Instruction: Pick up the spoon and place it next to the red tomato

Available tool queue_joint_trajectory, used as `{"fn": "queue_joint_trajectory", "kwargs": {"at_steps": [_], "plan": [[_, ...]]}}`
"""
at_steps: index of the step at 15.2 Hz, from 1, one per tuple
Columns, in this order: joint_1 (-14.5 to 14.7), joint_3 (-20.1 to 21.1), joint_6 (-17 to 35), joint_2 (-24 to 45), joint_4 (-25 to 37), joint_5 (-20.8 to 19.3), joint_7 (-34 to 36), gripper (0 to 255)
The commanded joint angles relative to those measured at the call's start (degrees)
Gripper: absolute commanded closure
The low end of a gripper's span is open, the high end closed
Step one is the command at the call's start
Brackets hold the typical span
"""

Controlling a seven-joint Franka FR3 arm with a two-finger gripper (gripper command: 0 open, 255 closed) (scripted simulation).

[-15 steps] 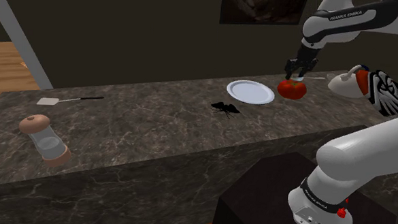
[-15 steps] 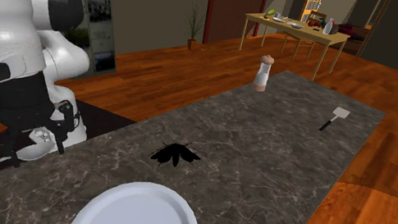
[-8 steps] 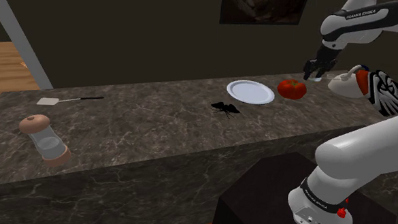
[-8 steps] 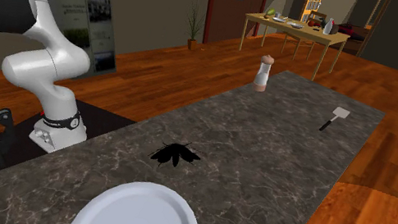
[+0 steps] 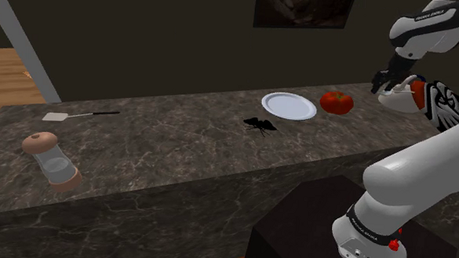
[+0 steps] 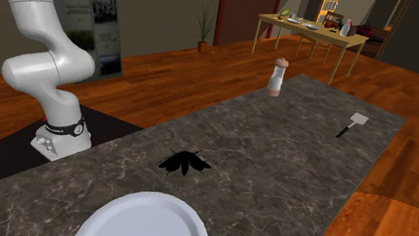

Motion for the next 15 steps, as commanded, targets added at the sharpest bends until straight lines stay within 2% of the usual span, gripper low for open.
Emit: {"fn": "queue_joint_trajectory", "kwargs": {"at_steps": [1,15], "plan": [[0.1,-0.9,1.14,1.02,-0.16,0.49,-1.07,255],[0.85,-3.68,12.47,5.61,-7.52,2.77,-3.44,255]]}}
